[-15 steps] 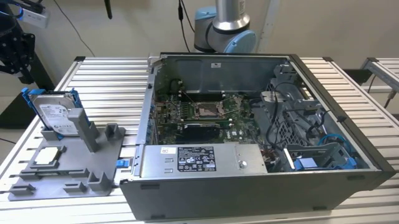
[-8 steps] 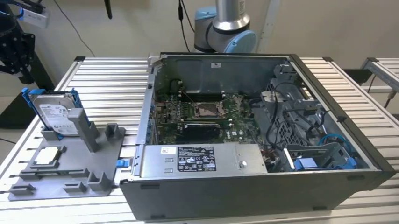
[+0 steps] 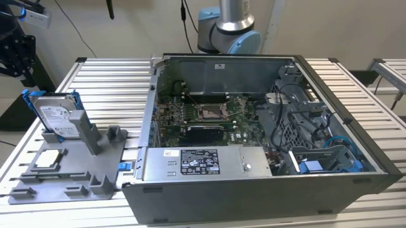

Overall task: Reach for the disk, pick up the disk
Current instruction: 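Pick up the disk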

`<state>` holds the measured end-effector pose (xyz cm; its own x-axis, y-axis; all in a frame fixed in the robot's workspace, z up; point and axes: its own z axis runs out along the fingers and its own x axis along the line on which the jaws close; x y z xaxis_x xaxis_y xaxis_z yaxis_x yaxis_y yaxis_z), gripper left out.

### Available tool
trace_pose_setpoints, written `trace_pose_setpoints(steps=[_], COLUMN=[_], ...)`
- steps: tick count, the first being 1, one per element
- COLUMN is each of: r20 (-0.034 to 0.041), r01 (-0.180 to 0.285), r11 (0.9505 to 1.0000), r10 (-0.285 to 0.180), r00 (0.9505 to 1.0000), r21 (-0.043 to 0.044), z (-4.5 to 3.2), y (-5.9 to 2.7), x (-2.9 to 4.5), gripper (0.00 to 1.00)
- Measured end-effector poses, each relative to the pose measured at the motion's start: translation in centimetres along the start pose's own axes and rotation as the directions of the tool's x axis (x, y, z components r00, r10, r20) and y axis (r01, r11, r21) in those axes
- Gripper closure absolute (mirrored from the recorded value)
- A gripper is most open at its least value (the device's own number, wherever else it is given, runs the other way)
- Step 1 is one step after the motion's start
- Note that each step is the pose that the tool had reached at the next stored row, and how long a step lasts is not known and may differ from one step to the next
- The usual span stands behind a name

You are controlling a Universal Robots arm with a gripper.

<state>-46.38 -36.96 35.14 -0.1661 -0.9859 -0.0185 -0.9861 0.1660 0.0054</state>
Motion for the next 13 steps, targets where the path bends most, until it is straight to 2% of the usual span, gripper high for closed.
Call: trace_pose_setpoints(steps=[5,7,11,12,13], r20=[-0.0002,-0.0002,-0.0005,-0.0005,-0.0005], r01=[0.002,0.003,0.004,0.004,0.004], r11=[1.0,1.0,1.0,1.0,1.0], r10=[-0.002,-0.003,-0.004,-0.004,-0.004], r00=[1.0,1.0,1.0,1.0,1.0], r21=[-0.0003,-0.0008,-0.0009,-0.0009,-0.001], z=[0.28,0.4,0.45,0.45,0.45], y=[-0.71,-1.07,-1.07,-1.07,-1.08], x=[0.66,0.68,0.68,0.68,0.68], gripper=[1.0,1.0,1.0,0.0,0.0])
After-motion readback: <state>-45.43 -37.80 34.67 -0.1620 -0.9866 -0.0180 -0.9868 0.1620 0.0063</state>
